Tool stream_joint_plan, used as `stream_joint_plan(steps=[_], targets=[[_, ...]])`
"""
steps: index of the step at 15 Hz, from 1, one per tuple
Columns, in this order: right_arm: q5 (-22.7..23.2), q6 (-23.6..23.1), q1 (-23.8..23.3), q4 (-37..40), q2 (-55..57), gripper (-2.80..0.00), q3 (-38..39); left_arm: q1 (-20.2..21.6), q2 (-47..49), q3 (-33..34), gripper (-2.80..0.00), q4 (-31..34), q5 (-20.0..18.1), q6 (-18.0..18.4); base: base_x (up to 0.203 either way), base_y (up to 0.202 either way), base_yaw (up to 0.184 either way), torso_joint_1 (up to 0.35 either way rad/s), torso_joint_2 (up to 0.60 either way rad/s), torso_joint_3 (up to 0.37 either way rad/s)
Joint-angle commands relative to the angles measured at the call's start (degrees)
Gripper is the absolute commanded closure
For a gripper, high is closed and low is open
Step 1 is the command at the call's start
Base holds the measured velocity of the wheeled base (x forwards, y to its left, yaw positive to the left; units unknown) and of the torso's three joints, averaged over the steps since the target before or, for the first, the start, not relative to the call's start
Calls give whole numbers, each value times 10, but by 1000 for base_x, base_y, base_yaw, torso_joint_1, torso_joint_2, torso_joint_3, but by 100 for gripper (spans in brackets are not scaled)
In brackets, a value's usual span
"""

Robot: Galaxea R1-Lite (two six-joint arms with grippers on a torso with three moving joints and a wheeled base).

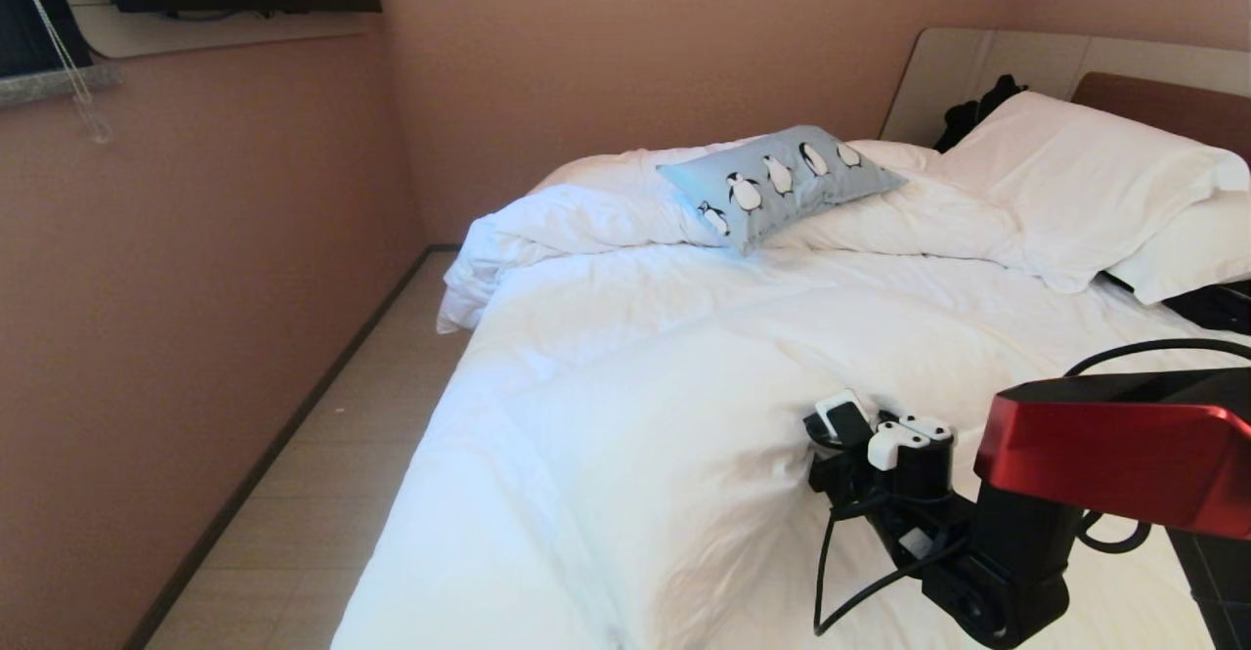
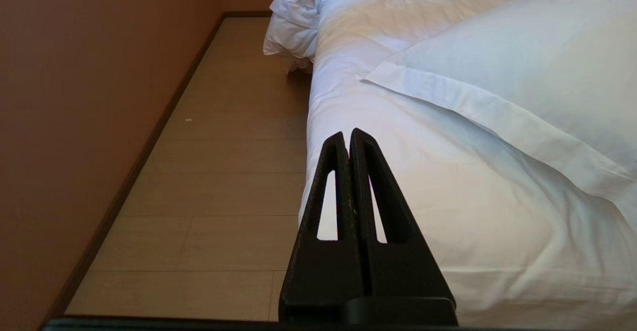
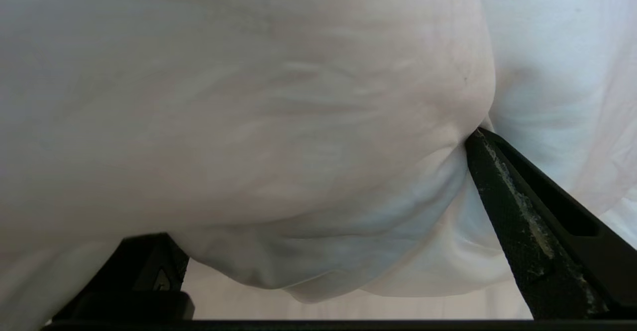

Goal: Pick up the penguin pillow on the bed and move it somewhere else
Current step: Pick up the pillow

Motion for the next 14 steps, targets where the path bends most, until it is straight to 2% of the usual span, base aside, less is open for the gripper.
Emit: stream_joint_plan(steps=[1, 6, 7, 14], targets=[[-10, 0, 0, -4, 11, -280, -5, 0, 0, 1, 0, 0, 0, 0, 0, 0, 0, 0, 0, 0], [-13, 0, -5, -4, 10, -280, -6, 0, 0, 1, 0, 0, 0, 0, 0, 0, 0, 0, 0, 0], [-13, 0, -6, -4, 9, 0, -6, 0, 0, 1, 0, 0, 0, 0, 0, 0, 0, 0, 0, 0], [-13, 0, -6, -4, 2, 0, -2, 0, 0, 1, 0, 0, 0, 0, 0, 0, 0, 0, 0, 0]])
